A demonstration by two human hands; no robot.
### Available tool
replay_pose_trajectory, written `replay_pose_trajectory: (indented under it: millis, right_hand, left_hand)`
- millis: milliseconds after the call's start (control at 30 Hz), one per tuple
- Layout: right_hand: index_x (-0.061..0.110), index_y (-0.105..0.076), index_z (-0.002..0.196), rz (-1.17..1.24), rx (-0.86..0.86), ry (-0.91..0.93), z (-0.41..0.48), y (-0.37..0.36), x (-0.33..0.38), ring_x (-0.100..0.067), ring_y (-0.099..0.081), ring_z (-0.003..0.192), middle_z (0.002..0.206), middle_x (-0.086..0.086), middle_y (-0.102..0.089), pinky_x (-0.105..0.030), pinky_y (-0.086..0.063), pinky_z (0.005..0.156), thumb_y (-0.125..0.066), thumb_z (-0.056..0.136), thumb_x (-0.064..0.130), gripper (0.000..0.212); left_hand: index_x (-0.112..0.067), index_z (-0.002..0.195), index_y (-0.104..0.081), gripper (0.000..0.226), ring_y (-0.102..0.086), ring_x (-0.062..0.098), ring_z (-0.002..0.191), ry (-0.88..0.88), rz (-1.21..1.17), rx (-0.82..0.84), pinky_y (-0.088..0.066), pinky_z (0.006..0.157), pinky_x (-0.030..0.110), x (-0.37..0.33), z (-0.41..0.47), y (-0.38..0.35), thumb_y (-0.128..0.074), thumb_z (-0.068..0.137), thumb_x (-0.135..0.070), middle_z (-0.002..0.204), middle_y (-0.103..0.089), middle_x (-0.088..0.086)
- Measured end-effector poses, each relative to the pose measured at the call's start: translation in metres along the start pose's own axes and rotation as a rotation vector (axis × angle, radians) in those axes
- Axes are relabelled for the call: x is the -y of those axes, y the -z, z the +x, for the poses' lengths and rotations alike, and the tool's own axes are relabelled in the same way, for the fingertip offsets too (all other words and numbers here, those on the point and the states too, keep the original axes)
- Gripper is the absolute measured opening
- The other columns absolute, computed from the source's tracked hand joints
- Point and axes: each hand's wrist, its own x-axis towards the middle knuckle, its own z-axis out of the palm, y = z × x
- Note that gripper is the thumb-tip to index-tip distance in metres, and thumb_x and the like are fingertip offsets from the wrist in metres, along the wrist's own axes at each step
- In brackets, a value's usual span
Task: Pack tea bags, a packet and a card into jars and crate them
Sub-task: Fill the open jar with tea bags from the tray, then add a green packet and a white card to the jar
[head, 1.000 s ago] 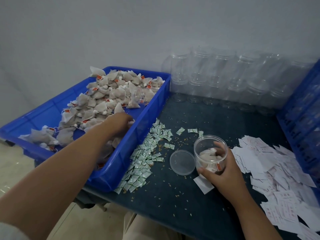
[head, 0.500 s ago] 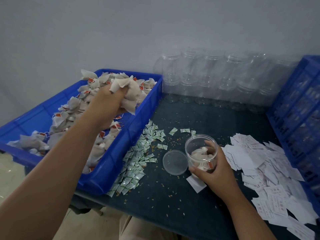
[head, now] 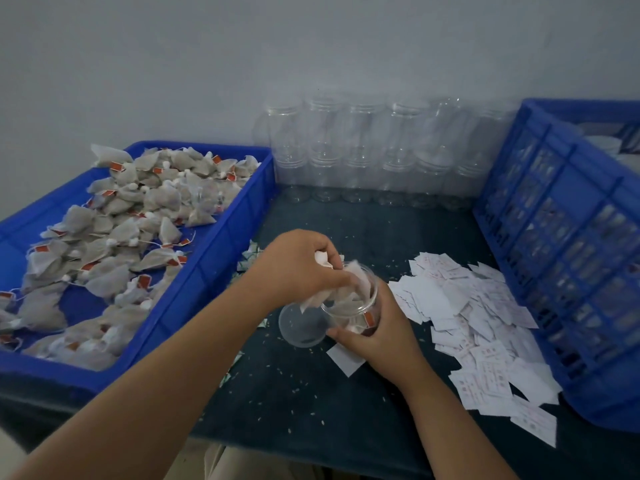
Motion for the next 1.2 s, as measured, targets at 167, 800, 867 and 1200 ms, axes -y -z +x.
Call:
replay_pose_trajectory:
  millis: [167, 800, 867, 1200]
  right_hand:
    - [0.06, -0.05, 0.14, 0.001, -0.023, -0.025, -0.001, 0.001, -0.001, -0.002, -0.067, 0.126, 0.136, 0.029, -0.062, -0.02, -0.058, 0.096, -0.099, 0.068, 0.052, 0.088]
    - [0.045, -0.053, 0.147, 0.104, -0.061, 0.013, -0.001, 0.0, 0.006, -0.015, -0.07, 0.127, 0.138, 0.012, -0.07, -0.03, -0.062, 0.097, -0.1, 0.076, 0.044, 0.085]
    - [0.049, -0.051, 0.148, 0.097, -0.069, 0.011, -0.003, -0.001, 0.009, -0.012, -0.07, 0.128, 0.14, 0.015, -0.068, -0.026, -0.061, 0.096, -0.098, 0.074, 0.054, 0.089]
    - [0.065, -0.053, 0.133, 0.067, -0.14, -0.008, -0.003, 0.006, 0.006, 0.003, -0.064, 0.128, 0.136, 0.028, -0.066, -0.01, -0.054, 0.094, -0.099, 0.071, 0.045, 0.08]
  left_hand:
    - [-0.035, 0.08, -0.078, 0.016, -0.069, 0.0, 0.067, -0.041, -0.221, 0.048, -0.05, 0.055, 0.013, -0.002, 0.001, 0.013, -0.088, 0.076, -0.047, 0.077, -0.075, -0.017]
    - [-0.052, 0.098, -0.069, 0.007, -0.033, -0.004, 0.114, -0.341, 0.317, -0.05, -0.013, 0.093, 0.029, 0.008, -0.01, -0.026, -0.065, 0.094, -0.054, 0.098, -0.063, -0.029]
    - [-0.05, 0.092, -0.073, 0.017, -0.034, -0.001, 0.109, -0.286, 0.364, -0.087, -0.013, 0.091, 0.03, 0.008, -0.006, -0.027, -0.07, 0.084, -0.065, 0.095, -0.064, -0.031]
    - [-0.042, 0.123, -0.063, 0.021, -0.066, -0.002, 0.089, 0.002, -0.004, -0.268, -0.054, 0.078, 0.026, 0.07, 0.001, -0.009, -0.058, 0.104, -0.034, 0.103, -0.072, -0.021]
